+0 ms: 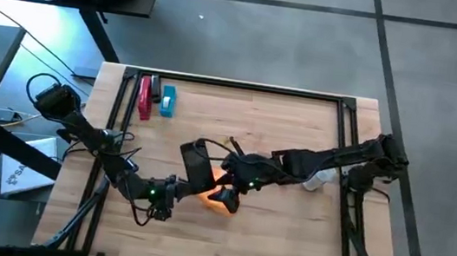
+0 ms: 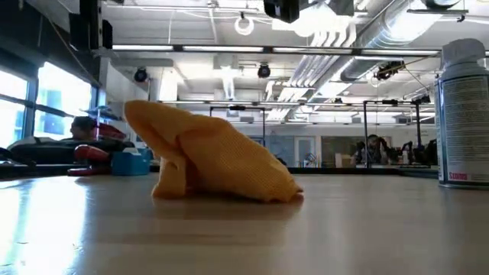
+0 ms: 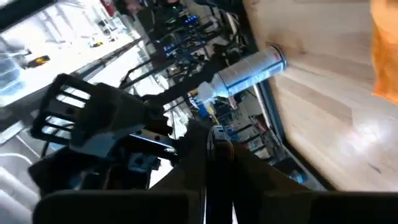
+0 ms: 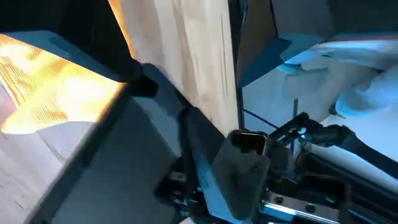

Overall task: Apply microfiber cloth
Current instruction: Wipe the front and back of the black cellphone using the yellow microfiber cloth

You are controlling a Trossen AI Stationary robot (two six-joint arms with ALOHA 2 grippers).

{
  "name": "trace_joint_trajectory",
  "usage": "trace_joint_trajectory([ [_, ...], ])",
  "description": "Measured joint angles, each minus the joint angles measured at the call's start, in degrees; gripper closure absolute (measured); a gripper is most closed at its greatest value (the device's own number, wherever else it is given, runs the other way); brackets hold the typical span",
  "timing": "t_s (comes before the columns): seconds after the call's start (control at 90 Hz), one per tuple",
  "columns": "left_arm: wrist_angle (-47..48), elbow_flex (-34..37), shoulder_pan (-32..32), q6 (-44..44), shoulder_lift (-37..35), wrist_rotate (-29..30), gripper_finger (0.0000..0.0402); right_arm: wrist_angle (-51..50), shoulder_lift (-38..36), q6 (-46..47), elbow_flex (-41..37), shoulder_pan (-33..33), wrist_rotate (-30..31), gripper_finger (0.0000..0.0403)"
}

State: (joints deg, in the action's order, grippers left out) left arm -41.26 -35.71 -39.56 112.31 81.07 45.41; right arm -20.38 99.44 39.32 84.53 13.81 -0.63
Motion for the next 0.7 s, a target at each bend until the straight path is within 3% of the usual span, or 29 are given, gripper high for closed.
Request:
trace_joint_trajectory([
  [0.7, 0.56, -0.47, -1.83, 3.49, -0.05, -1.81, 0.0376, 6.74, -1.03, -4.86, -0.02, -4.22, -0.93, 0.0149],
])
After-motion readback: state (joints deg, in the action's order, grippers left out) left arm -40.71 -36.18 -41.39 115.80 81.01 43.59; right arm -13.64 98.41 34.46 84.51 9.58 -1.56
